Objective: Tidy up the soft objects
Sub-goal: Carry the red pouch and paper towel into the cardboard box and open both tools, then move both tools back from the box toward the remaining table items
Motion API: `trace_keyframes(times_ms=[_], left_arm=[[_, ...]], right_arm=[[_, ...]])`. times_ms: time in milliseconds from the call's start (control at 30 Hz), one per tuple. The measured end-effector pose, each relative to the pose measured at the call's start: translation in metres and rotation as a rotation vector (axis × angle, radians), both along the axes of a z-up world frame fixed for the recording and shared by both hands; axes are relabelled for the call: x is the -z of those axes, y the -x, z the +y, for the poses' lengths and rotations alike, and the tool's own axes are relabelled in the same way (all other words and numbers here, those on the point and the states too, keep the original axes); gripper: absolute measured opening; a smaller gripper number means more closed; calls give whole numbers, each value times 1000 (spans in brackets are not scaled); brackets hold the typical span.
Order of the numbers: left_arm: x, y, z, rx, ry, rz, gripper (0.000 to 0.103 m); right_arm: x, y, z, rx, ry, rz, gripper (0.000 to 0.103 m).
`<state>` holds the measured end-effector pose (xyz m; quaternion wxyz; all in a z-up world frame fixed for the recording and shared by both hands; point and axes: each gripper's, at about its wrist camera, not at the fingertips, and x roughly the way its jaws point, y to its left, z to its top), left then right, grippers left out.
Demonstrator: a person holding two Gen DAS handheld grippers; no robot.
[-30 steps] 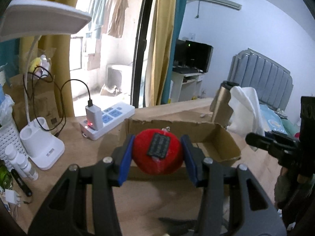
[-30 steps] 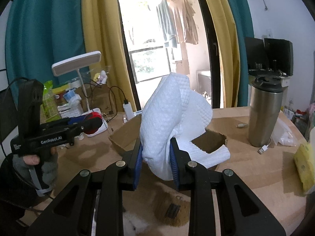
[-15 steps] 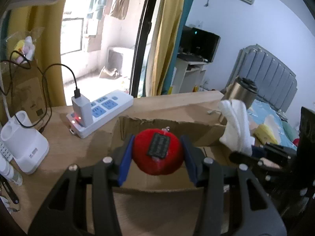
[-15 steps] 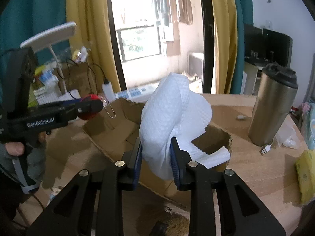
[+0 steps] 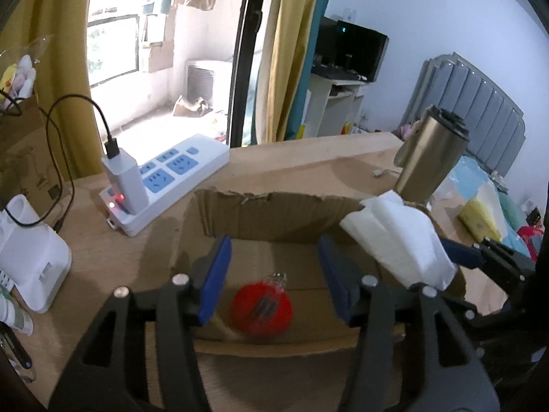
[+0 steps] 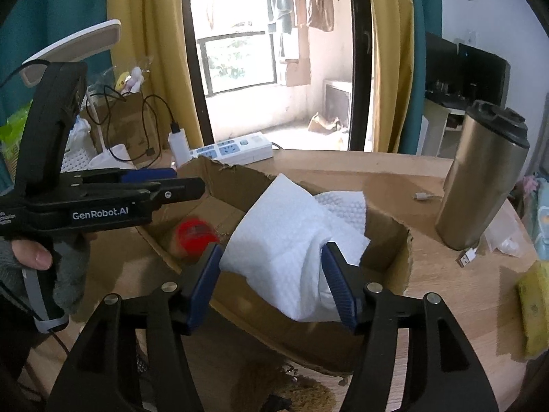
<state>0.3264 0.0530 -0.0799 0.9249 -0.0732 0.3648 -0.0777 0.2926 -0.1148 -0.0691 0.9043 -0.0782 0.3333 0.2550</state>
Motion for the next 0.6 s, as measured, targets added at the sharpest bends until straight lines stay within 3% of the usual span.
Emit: trace_keyframes(times_ms=[100,367,600], left_arm=[[-1,0,1,-1,7,-8,72],[-16,13,7,3,5,-46,74],[-29,29,15,1,11,-72,75]], right_arm=[[-1,1,-1,6,5,0,64],[-16,17,-1,-60,-46,-62,73],[-23,14,-14,27,-55,-122,74]])
